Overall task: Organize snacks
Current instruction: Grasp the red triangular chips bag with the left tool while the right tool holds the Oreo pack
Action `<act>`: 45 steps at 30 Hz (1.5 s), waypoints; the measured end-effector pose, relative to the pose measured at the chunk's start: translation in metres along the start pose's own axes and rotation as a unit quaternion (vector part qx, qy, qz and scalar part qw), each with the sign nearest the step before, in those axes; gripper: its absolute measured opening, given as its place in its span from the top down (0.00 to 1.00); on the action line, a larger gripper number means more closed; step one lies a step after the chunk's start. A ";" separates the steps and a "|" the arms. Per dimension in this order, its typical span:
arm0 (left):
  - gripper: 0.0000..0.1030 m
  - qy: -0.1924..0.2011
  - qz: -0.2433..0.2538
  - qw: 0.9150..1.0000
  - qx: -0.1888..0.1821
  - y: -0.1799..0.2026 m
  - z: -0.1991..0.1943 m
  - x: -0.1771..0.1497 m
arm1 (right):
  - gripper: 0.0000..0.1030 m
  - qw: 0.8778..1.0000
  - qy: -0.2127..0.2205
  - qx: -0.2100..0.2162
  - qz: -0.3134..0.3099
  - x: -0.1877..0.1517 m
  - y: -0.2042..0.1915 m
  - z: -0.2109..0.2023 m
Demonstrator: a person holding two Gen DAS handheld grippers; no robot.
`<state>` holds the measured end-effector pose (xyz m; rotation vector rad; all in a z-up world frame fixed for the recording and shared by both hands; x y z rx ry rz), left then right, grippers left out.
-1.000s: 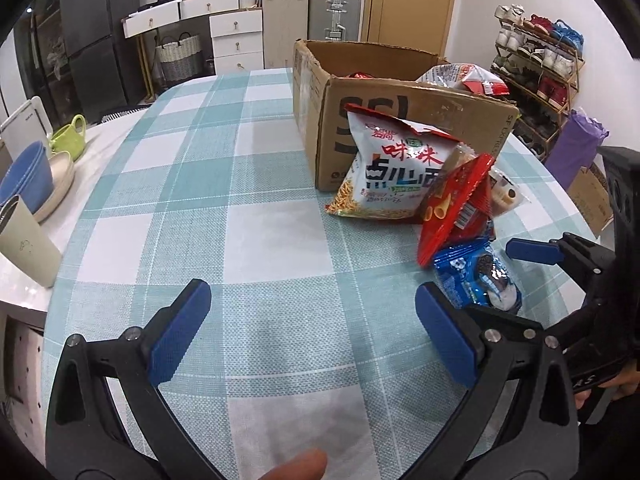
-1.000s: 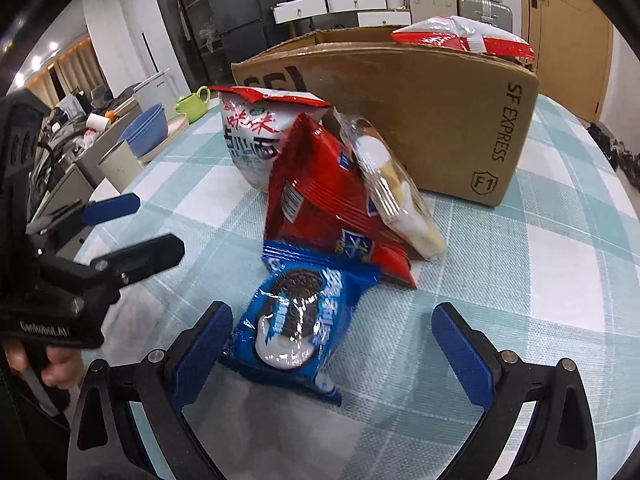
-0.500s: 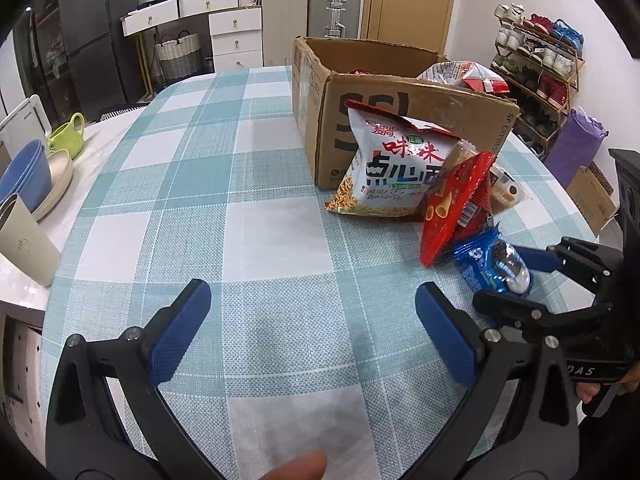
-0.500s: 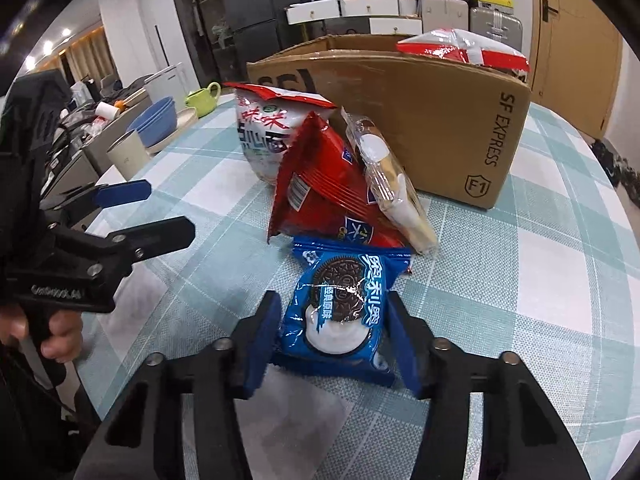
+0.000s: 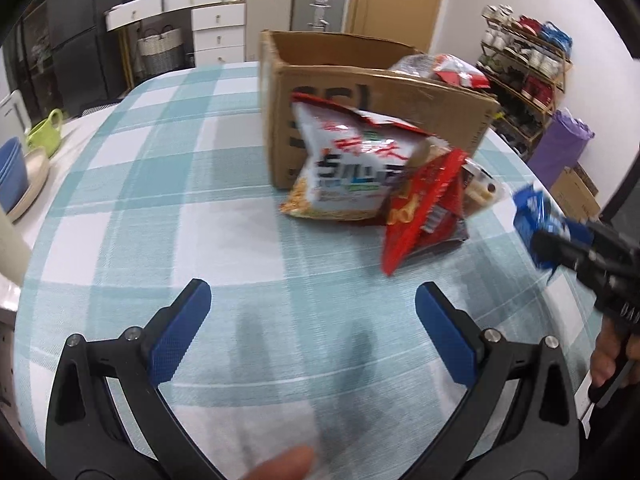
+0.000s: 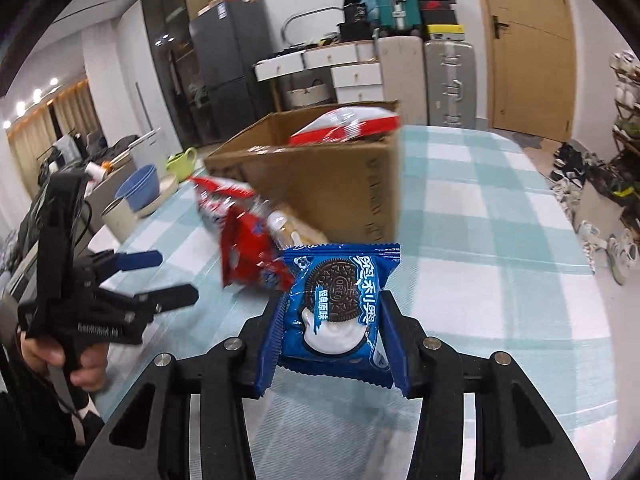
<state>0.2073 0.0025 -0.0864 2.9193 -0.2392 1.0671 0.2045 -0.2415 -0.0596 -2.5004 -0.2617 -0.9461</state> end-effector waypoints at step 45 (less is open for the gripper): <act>0.48 -0.016 0.018 0.996 -0.084 0.089 0.083 0.086 | 0.56 1.000 0.000 -0.004 0.010 0.013 0.024 0.001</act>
Point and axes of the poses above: each gripper's, at about its wrist camera, not at the fingertips, and z roughly the way its jaws point, y to its right, x to its top, the point moved 8 cm from there along z, roughly the way its jaws point, and after that the axes turned 12 degrees about z, right-handed, at the moved point
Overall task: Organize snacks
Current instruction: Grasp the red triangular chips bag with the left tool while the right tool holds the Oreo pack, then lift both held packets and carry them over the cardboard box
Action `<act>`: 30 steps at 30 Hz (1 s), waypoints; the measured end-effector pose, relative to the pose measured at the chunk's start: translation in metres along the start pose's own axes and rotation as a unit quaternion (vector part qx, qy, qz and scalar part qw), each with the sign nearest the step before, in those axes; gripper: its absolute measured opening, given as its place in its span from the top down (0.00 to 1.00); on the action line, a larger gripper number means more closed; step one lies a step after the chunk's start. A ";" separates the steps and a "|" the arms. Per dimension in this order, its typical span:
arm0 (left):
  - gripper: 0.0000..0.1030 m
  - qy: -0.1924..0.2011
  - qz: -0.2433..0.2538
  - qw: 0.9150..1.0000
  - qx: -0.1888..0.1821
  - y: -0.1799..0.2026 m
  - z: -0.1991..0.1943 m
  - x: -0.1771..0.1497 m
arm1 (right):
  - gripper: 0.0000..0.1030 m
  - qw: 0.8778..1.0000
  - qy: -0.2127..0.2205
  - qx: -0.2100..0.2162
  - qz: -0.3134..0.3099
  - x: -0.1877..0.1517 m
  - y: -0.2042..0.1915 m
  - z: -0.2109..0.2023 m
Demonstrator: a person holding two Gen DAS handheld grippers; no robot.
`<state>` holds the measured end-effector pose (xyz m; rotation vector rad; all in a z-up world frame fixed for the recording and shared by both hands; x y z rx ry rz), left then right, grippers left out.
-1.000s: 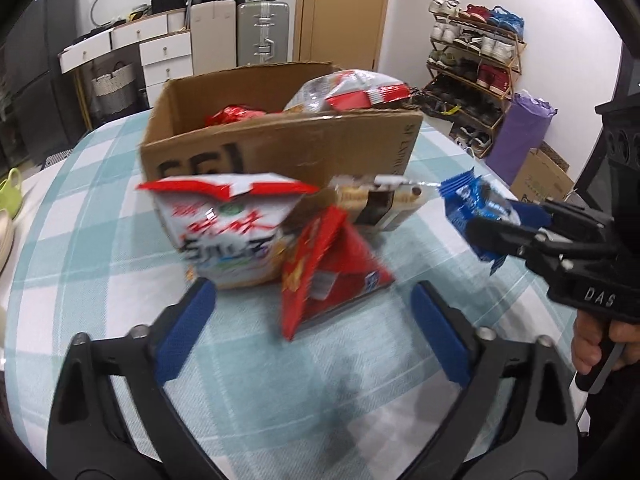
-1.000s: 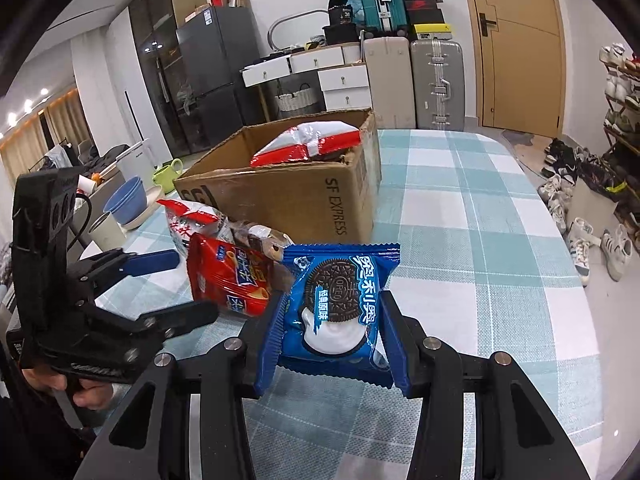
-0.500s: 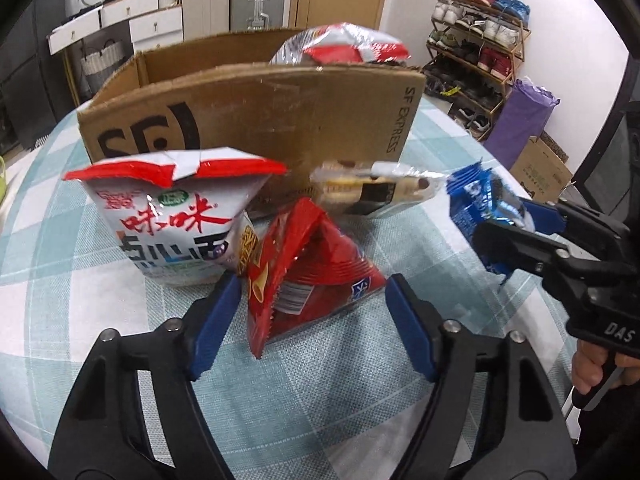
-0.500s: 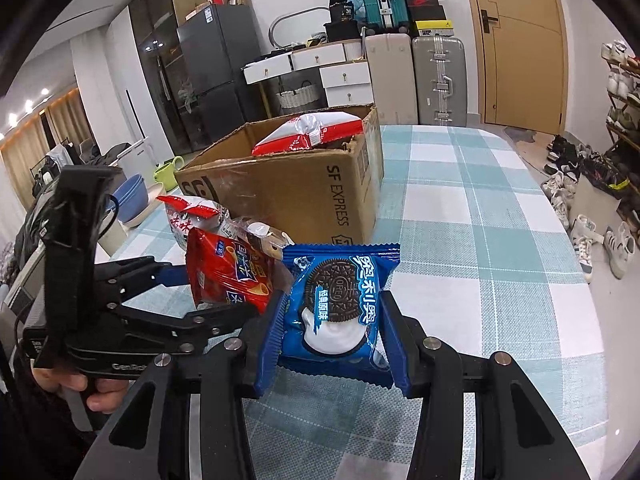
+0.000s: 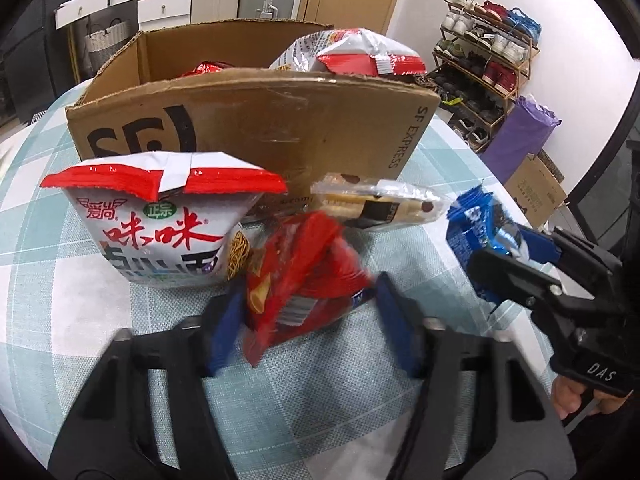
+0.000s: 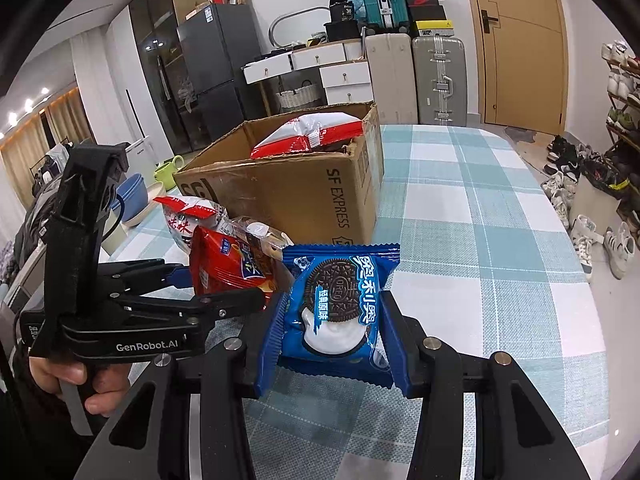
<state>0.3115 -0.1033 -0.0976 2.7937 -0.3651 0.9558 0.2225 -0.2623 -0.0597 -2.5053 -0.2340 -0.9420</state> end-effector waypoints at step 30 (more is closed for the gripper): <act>0.65 0.066 -0.009 0.998 0.010 -0.018 -0.081 -0.058 | 0.56 0.999 0.037 0.012 -0.004 0.009 -0.011 -0.025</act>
Point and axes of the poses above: each gripper's, at about its wrist camera, not at the fingertips, and z roughly the way its jaws point, y to its right, x to its top, the point moved 8 cm from there along z, roughly the way its jaws point, and after that the axes turned 12 degrees about z, right-handed, at the moved point
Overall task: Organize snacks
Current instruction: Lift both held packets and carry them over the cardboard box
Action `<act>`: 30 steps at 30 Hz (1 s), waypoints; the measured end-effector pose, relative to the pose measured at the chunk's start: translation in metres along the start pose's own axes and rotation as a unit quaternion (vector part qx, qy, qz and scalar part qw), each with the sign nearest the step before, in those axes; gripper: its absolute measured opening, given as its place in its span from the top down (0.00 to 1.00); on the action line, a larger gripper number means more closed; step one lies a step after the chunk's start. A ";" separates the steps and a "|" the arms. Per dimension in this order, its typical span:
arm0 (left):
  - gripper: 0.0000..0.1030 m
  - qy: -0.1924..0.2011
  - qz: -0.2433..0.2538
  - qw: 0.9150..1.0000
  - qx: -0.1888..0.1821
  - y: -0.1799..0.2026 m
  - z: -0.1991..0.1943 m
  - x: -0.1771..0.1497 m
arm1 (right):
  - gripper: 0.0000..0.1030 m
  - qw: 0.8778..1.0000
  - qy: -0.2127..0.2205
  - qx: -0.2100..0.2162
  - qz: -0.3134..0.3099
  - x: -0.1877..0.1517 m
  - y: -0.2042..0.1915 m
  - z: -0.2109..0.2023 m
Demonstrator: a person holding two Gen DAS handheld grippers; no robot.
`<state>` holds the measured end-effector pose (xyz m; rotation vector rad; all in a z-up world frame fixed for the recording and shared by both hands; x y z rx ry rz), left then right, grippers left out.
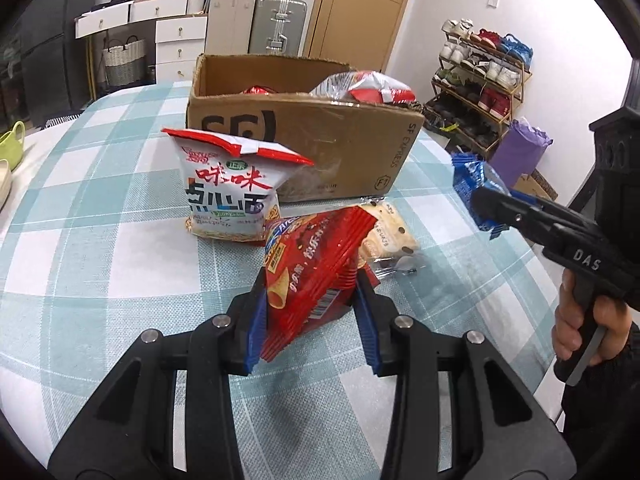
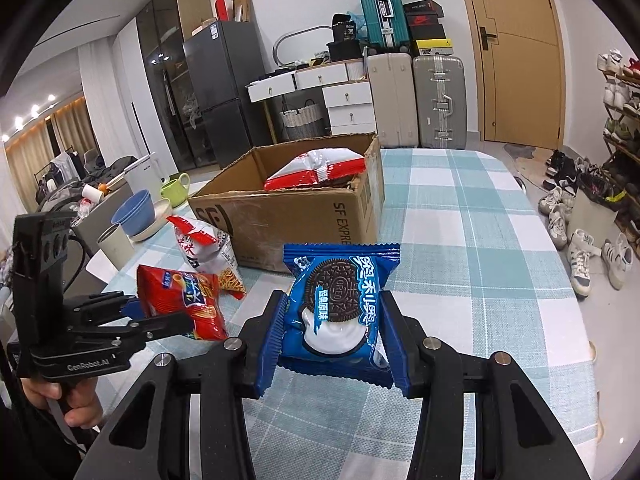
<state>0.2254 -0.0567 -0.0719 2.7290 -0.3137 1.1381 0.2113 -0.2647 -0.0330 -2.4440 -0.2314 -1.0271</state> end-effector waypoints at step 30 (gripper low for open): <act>0.65 0.088 0.006 0.996 0.025 -0.007 -0.104 0.058 | 0.56 0.998 0.037 0.023 -0.034 0.038 -0.037 -0.007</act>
Point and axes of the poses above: each gripper's, at about its wrist camera, not at the fingertips, and z roughly the way its jaws point, y to its right, x to its top, the point moved 8 cm from there along z, roughly the way its jaws point, and after that the axes turned 12 degrees about z, right-handed, at the moved point
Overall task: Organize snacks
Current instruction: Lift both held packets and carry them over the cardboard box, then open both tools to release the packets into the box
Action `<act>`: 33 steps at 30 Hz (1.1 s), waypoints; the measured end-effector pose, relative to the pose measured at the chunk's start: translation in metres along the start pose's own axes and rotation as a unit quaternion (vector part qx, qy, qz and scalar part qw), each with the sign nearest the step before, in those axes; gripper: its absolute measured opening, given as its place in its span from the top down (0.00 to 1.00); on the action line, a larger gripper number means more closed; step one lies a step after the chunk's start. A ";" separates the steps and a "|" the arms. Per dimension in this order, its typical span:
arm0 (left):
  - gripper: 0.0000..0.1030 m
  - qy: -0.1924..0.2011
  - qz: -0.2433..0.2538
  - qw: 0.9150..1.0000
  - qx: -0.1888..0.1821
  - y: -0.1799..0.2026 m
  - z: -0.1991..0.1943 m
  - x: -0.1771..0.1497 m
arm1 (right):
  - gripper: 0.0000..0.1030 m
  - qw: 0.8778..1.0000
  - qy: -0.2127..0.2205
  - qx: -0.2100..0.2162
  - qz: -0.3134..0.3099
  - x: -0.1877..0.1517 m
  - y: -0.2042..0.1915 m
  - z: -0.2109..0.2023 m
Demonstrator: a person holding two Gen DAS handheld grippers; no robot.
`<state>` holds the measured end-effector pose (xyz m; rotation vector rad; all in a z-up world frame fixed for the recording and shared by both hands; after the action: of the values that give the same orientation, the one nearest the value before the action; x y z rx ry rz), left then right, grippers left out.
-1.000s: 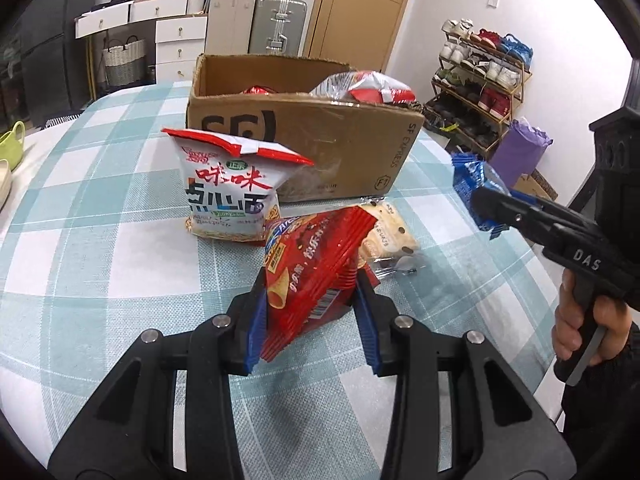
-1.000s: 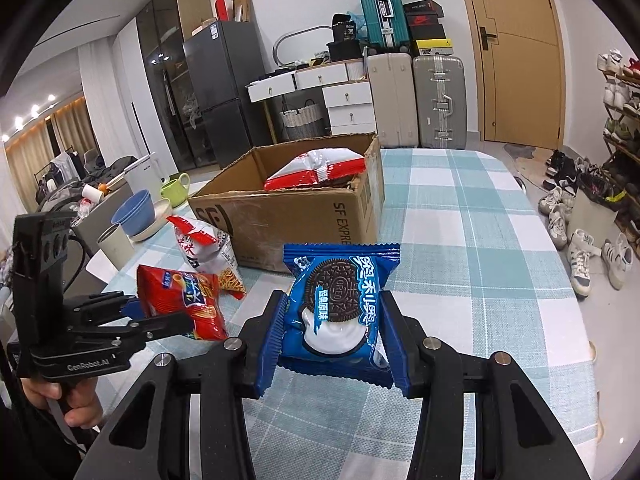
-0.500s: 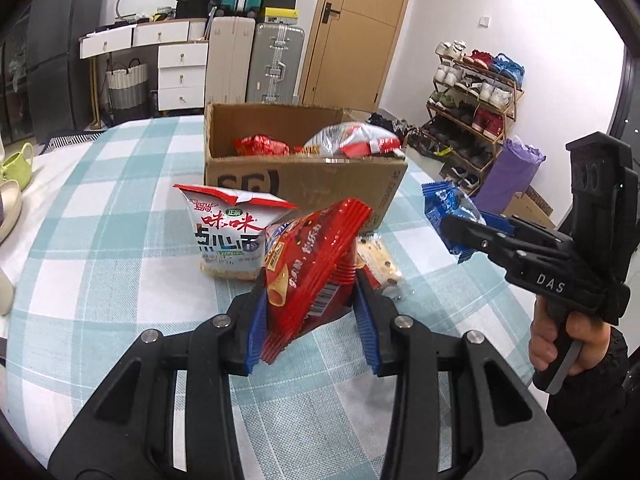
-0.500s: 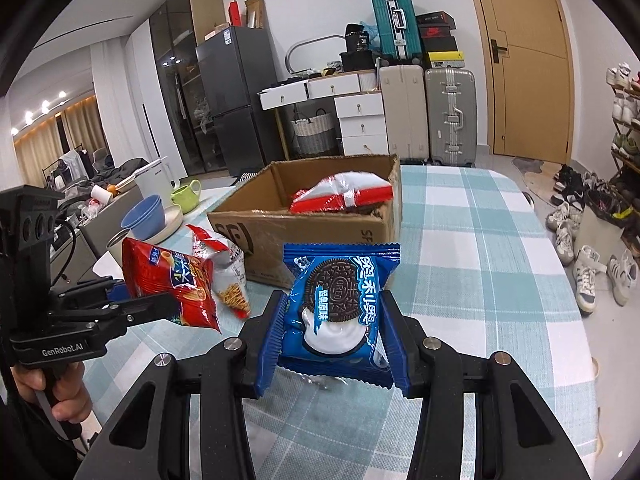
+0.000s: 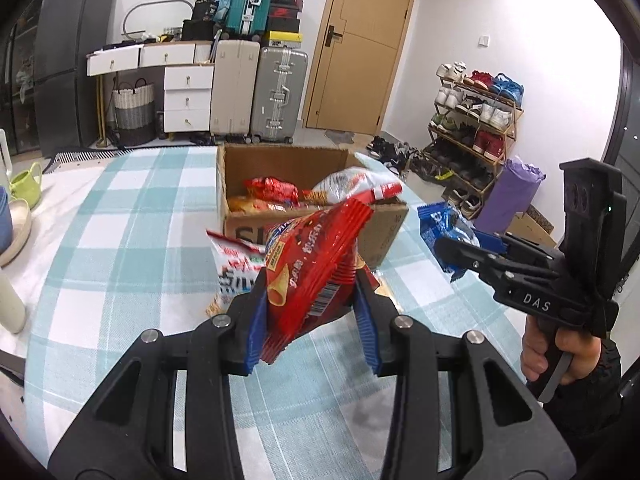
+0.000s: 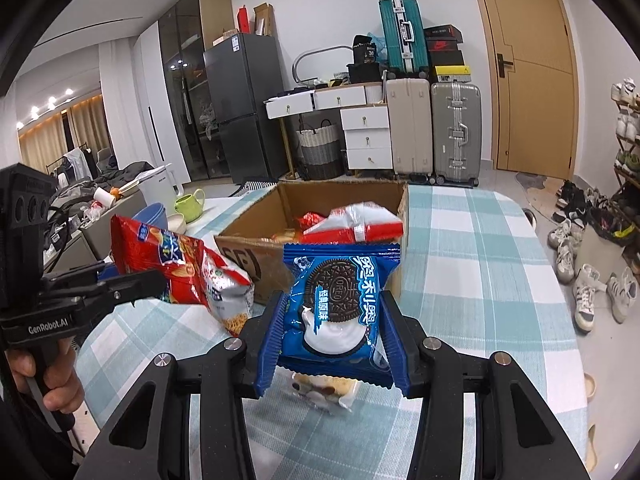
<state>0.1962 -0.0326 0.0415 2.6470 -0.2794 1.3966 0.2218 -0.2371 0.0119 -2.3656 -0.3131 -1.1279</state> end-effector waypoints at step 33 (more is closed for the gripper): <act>0.65 -0.019 0.016 0.999 0.046 -0.051 0.122 0.094 | 0.55 1.000 -0.016 0.016 -0.019 0.089 -0.008 0.091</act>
<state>0.3575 -0.0176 0.0497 2.7571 -0.2682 1.4029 0.3352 -0.1835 0.0355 -2.3615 -0.3849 -1.0947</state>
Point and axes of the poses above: each gripper's, at about its wrist camera, not at the fingertips, and z roughly the way its jaws point, y to its right, x to its top, the point moved 8 cm from there along z, roughly the way its jaws point, and after that the axes turned 12 degrees about z, right-handed, at the moved point
